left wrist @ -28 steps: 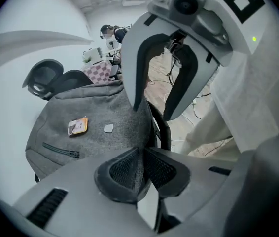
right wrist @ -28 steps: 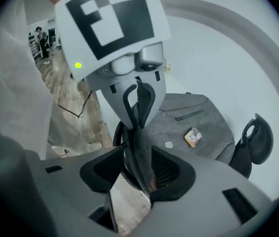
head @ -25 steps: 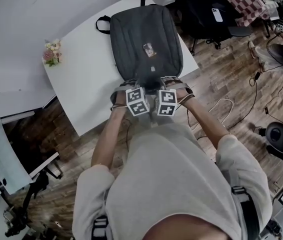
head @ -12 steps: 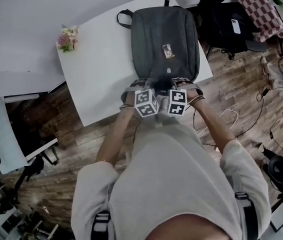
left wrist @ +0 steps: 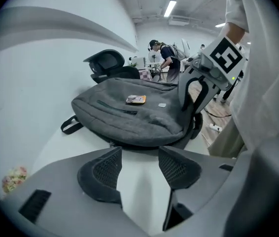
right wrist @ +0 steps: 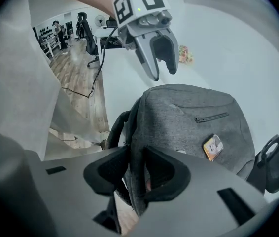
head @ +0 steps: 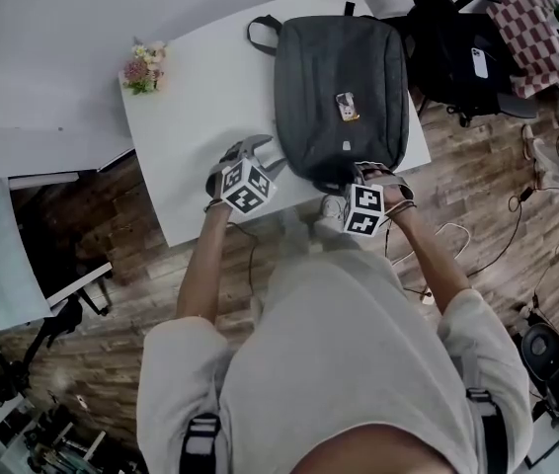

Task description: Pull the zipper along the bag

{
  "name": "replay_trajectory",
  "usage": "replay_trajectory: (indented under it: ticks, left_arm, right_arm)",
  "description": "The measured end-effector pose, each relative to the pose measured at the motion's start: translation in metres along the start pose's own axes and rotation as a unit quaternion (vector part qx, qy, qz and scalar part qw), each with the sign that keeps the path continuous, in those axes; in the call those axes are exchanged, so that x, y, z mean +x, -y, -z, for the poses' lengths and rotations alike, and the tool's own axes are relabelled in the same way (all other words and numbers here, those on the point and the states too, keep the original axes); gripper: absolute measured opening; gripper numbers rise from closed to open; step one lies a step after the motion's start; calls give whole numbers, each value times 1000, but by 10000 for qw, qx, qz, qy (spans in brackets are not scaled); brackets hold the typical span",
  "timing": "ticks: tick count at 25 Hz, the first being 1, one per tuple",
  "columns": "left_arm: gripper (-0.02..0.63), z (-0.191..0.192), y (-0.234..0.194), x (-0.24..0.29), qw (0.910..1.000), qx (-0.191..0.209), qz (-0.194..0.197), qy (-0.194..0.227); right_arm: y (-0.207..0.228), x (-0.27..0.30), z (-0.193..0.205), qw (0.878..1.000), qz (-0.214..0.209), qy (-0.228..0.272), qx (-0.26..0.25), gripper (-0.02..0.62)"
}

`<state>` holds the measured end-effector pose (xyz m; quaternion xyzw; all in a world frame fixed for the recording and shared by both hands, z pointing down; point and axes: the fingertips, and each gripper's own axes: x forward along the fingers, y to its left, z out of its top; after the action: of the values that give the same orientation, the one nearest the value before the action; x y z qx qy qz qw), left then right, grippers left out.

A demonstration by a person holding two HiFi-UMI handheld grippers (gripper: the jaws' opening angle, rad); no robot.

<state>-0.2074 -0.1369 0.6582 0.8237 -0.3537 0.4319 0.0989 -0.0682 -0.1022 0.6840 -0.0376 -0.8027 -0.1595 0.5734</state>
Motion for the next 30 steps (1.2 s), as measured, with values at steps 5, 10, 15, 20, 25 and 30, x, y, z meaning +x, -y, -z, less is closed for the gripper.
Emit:
replay_trajectory:
  ticks: [5, 10, 15, 20, 25, 30]
  left_arm:
    - [227, 24, -50, 19, 9992, -85, -188, -332]
    - [181, 27, -69, 41, 9971, 409, -87, -631]
    - [158, 19, -75, 55, 9962, 667, 90, -555]
    - [94, 17, -65, 66, 9901, 1165, 423, -655]
    - [57, 16, -65, 62, 9885, 1273, 392, -713]
    - [31, 21, -64, 53, 9841, 1506, 106, -940]
  right_arm:
    - [0, 2, -3, 10000, -76, 4, 6, 129]
    - [0, 2, -2, 10000, -84, -4, 18, 130]
    - [4, 3, -5, 9999, -130, -25, 54, 130]
    - [3, 4, -4, 9998, -178, -53, 64, 130]
    - [4, 3, -3, 9998, -161, -72, 69, 130]
    - [3, 4, -2, 9998, -126, -98, 88, 130]
